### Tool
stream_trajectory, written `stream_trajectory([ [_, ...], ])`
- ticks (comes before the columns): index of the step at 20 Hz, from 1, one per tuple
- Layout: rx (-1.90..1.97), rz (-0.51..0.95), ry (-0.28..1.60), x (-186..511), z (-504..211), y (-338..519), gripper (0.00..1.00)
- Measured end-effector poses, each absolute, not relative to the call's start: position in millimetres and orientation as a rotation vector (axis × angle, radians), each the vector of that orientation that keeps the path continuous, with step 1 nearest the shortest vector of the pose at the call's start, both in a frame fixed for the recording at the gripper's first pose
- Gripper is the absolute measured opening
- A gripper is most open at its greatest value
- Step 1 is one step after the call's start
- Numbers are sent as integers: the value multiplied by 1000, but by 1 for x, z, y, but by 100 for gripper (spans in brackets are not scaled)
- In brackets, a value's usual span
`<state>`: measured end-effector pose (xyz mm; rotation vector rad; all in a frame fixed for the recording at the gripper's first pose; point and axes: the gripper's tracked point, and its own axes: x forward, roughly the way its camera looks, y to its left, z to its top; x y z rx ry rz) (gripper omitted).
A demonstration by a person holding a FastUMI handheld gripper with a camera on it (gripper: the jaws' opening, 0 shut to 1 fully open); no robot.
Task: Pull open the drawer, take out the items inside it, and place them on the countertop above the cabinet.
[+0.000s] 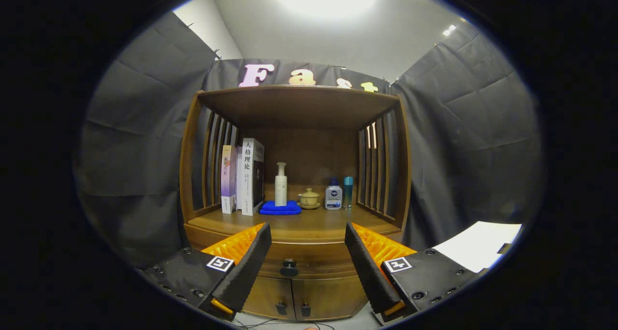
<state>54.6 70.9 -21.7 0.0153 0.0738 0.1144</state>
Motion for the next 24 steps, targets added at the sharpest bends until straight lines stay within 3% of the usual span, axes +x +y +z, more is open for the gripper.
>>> stream_trajectory([
  [10,-2,133,220,123,-94,102,97],
  [24,-54,213,442,141,-202,128,98],
])
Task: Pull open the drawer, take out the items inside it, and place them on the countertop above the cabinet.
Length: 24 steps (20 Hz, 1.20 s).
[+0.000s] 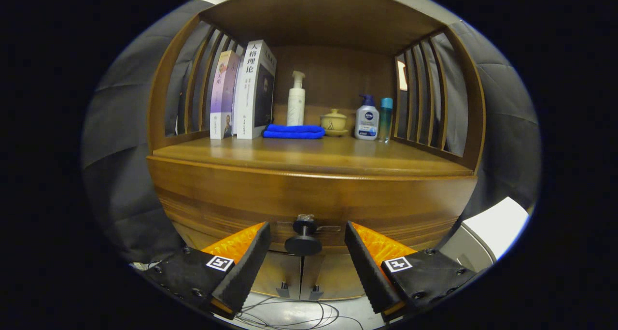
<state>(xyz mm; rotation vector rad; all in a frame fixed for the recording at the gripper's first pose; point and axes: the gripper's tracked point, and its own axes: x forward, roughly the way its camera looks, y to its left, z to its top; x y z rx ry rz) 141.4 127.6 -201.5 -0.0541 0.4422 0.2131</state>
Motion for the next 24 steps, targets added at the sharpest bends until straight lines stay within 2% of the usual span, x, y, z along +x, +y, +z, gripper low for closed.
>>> stream_trajectory([
  [4,-53,228,448,144,-209,132,91],
  [7,-51,235,465,143,-211,132,77],
  [12,-25,255,475,148,-213,135,46],
  [14,-26,245,487,149,-215,134,37],
  [24,-24,213,482,105,-208,125,37],
])
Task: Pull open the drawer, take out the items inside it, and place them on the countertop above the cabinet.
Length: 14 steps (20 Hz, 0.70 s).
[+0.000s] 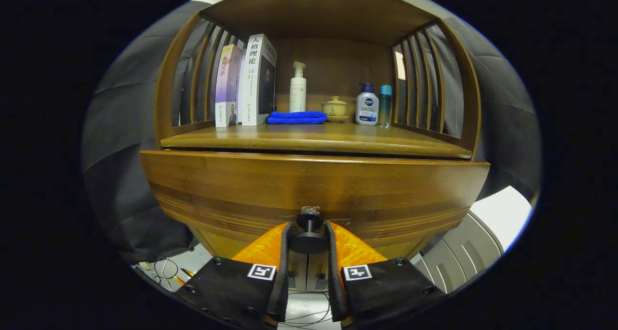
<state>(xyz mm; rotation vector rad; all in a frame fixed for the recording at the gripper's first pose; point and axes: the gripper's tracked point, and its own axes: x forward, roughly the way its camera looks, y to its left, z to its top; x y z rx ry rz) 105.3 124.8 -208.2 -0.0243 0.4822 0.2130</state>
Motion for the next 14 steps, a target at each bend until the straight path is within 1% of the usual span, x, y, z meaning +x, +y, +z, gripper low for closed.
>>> stream_trajectory([
  [14,-34,200,480,24,-203,107,37],
])
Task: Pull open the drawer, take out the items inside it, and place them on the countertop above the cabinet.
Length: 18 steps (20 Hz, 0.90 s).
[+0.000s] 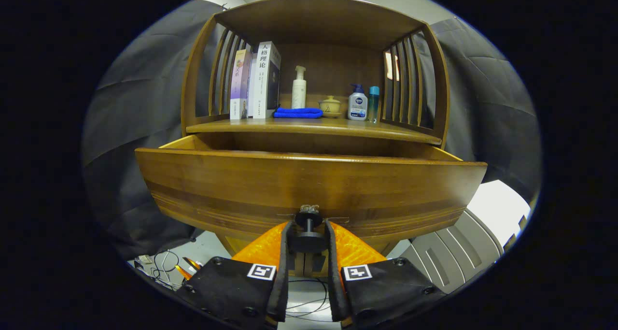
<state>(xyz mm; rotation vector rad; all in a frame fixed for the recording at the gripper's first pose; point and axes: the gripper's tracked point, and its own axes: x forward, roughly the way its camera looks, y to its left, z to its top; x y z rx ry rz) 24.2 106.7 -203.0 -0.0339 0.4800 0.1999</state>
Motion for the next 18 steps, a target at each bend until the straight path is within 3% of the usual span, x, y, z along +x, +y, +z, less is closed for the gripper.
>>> stream_trajectory([
  [18,22,209,506,-25,-198,106,37],
])
